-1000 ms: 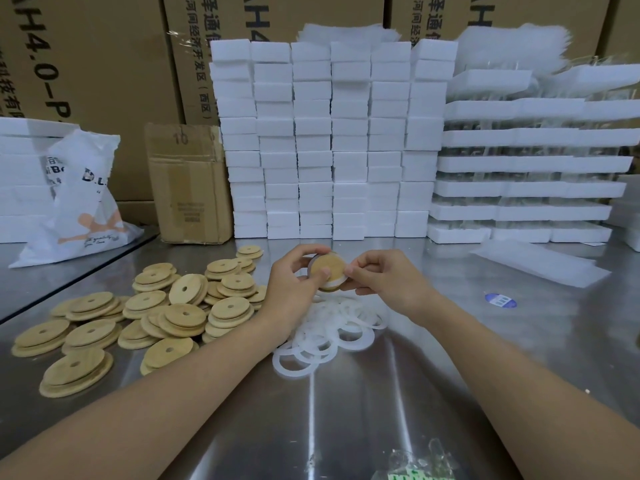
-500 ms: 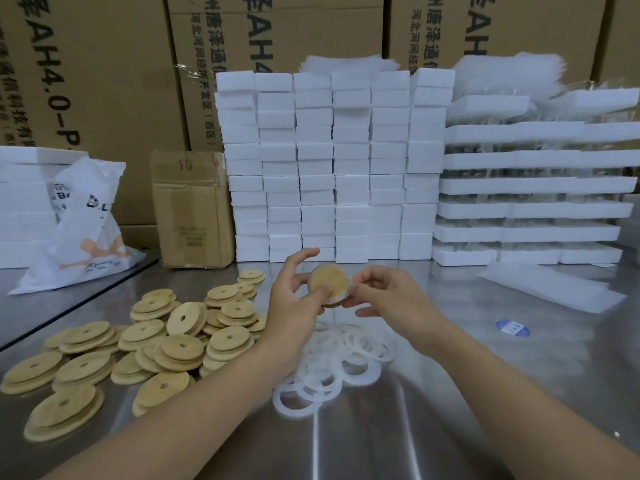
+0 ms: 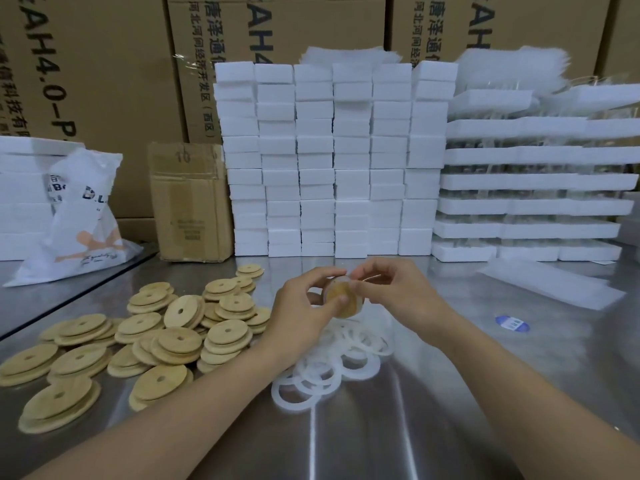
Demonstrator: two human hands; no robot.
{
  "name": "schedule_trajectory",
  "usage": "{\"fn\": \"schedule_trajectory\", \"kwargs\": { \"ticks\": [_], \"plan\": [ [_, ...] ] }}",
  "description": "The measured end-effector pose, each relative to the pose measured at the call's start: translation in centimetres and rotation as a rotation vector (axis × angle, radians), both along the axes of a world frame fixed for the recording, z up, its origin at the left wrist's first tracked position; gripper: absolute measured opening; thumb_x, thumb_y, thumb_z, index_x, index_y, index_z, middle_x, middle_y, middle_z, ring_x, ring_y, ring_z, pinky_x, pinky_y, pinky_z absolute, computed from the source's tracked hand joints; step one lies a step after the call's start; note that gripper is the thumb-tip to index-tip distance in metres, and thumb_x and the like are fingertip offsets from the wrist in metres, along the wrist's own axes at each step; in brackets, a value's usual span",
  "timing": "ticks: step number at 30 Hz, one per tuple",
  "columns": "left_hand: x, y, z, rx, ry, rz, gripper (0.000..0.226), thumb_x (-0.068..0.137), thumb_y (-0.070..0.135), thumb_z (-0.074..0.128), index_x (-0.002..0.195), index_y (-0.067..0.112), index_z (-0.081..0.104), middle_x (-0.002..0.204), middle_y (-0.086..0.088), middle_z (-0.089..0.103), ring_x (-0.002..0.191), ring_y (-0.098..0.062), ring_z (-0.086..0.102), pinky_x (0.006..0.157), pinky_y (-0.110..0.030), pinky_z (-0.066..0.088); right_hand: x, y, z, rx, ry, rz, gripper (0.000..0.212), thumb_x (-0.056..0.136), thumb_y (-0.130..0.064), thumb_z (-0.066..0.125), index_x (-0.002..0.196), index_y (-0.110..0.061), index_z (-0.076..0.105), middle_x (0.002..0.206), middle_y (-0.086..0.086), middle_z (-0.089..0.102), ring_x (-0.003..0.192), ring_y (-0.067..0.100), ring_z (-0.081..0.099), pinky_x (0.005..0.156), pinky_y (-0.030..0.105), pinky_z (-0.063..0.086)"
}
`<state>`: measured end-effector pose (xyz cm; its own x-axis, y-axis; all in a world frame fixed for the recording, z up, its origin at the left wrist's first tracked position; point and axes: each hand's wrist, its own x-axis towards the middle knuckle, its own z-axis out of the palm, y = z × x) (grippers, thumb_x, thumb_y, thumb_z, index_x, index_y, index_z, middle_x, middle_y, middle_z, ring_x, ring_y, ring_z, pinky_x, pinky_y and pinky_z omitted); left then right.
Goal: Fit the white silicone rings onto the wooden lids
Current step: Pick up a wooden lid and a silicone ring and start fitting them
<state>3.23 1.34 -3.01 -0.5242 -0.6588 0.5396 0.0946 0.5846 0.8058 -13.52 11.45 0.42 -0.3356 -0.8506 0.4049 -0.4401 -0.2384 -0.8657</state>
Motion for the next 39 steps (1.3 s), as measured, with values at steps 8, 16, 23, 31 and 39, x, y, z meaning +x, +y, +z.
{"fn": "schedule_trajectory", "kwargs": {
  "ticks": [8,16,23,31,39],
  "plan": [
    [0.3,-0.6,-0.1,0.002,-0.010,0.037,0.041,0.091,0.017,0.086,0.119,0.044,0.076,0.110,0.019,0.075,0.096,-0.020,0.077,0.077,-0.041,0.068,-0.5,0.0,-0.4,0.113,0.036,-0.031,0.013,0.095,-0.021,0.079,0.094,-0.009,0.076,0.086,-0.004,0.076,0.080,0.006,0.065,0.076,0.022,0.053],
    [0.5,-0.9,-0.2,-0.083,-0.095,0.056,0.037,0.091,0.023,0.086,0.122,0.041,0.076,0.110,0.018,0.077,0.097,-0.012,0.074,0.086,-0.032,0.062,-0.1,-0.5,-1.1,0.036,0.196,-0.116,0.013,0.090,-0.026,0.084,0.085,-0.019,0.073,0.086,-0.006,0.078,0.080,0.006,0.075,0.072,0.015,0.055],
    [0.4,-1.0,0.0,-0.101,-0.117,0.047,0.038,0.091,0.025,0.087,0.123,0.043,0.077,0.111,0.019,0.076,0.090,-0.012,0.073,0.088,-0.040,0.064,-0.7,-0.4,-0.9,0.027,0.180,-0.064,0.012,0.091,-0.014,0.083,0.087,-0.010,0.072,0.088,0.003,0.078,0.080,0.009,0.073,0.075,0.018,0.053],
    [0.1,-1.2,0.7,-0.084,-0.106,-0.022,0.037,0.092,0.022,0.086,0.122,0.042,0.077,0.112,0.021,0.076,0.096,-0.007,0.072,0.088,-0.034,0.064,-2.5,0.7,-0.3,0.125,-0.009,0.061,0.018,0.091,-0.024,0.083,0.094,-0.008,0.076,0.095,0.010,0.081,0.095,0.015,0.077,0.094,0.032,0.053],
    [0.1,-1.5,-0.1,0.096,0.000,-0.079,0.036,0.089,0.016,0.088,0.117,0.036,0.078,0.115,0.001,0.076,0.085,-0.027,0.080,0.080,-0.041,0.068,-2.2,0.7,-0.2,0.173,-0.005,0.055,0.019,0.091,-0.025,0.083,0.097,-0.009,0.077,0.093,0.007,0.082,0.092,0.012,0.077,0.087,0.030,0.058]
  ]
}}
